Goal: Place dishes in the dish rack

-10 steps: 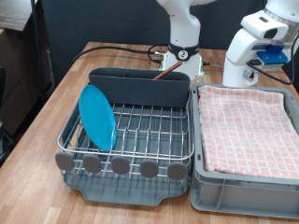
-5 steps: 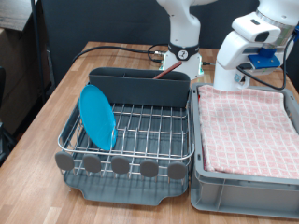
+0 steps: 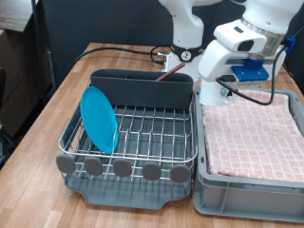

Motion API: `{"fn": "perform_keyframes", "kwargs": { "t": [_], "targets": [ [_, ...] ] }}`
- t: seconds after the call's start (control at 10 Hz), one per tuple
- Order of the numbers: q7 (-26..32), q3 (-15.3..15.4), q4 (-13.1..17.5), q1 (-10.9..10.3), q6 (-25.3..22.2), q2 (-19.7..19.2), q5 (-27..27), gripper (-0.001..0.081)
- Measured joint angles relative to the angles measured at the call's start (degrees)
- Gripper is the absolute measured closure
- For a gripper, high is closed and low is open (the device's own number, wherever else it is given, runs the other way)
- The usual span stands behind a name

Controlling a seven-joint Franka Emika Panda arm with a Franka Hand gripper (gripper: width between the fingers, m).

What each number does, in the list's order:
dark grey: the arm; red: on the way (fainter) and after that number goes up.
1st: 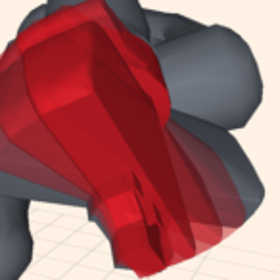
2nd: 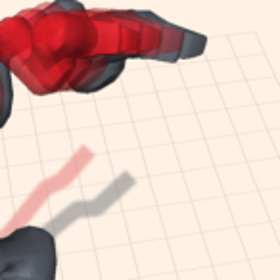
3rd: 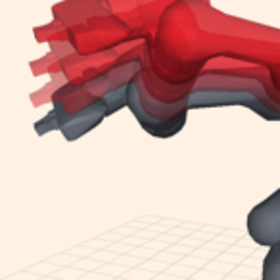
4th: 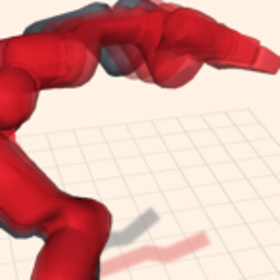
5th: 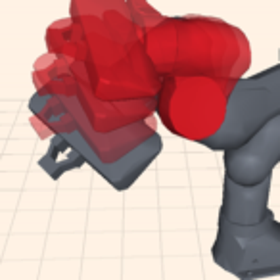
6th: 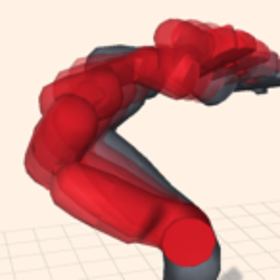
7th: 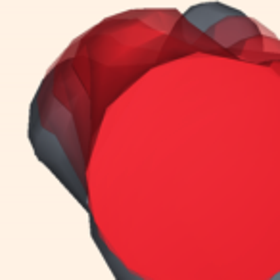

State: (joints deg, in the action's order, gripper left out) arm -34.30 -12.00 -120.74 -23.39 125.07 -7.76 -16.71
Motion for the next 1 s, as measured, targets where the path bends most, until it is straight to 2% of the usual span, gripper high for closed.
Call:
{"fn": "perform_keyframes", "kwargs": {
  "t": [1.0],
  "targets": [
    [0.4,-2.9,14.6,3.0,1.2,-10.4,3.2,0.0734]
  ]
}}
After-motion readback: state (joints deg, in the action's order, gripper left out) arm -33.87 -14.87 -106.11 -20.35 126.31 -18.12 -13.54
